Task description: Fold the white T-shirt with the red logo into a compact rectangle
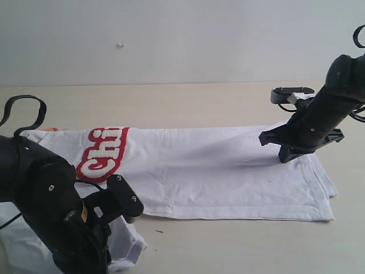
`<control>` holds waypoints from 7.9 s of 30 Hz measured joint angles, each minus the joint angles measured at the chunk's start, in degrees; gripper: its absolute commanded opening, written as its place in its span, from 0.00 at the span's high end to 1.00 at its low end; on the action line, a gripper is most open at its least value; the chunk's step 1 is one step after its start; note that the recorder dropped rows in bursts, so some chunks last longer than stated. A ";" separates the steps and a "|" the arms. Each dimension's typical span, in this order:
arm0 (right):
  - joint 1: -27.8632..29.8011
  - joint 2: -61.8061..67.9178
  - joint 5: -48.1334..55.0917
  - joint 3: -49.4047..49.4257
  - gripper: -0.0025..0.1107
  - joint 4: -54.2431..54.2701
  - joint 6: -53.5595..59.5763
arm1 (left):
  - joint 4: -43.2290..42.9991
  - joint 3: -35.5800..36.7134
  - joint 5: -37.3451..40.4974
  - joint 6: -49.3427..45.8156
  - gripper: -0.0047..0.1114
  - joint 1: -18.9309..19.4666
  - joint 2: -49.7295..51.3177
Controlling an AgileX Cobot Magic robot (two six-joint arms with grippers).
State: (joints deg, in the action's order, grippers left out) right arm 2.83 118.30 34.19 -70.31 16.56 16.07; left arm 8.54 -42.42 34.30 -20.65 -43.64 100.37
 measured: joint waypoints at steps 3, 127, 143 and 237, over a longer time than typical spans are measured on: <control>0.00 0.00 0.00 0.00 0.98 0.00 0.00 | -1.12 -0.68 2.96 0.00 0.96 0.00 0.25; 0.00 0.00 0.44 0.00 0.98 2.09 2.75 | 4.17 -22.05 19.20 -12.12 0.96 41.71 8.34; 0.00 0.70 0.09 0.00 0.98 3.14 2.75 | -1.06 -22.05 32.94 -11.88 0.84 41.71 7.18; -0.12 2.08 1.98 -1.92 0.98 6.54 4.80 | 11.53 -20.07 2.11 4.02 0.38 64.13 11.87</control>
State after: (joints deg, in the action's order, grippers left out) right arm 2.71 120.38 36.17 -72.22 23.10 20.87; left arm 20.07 -62.49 36.41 -16.62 20.49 112.24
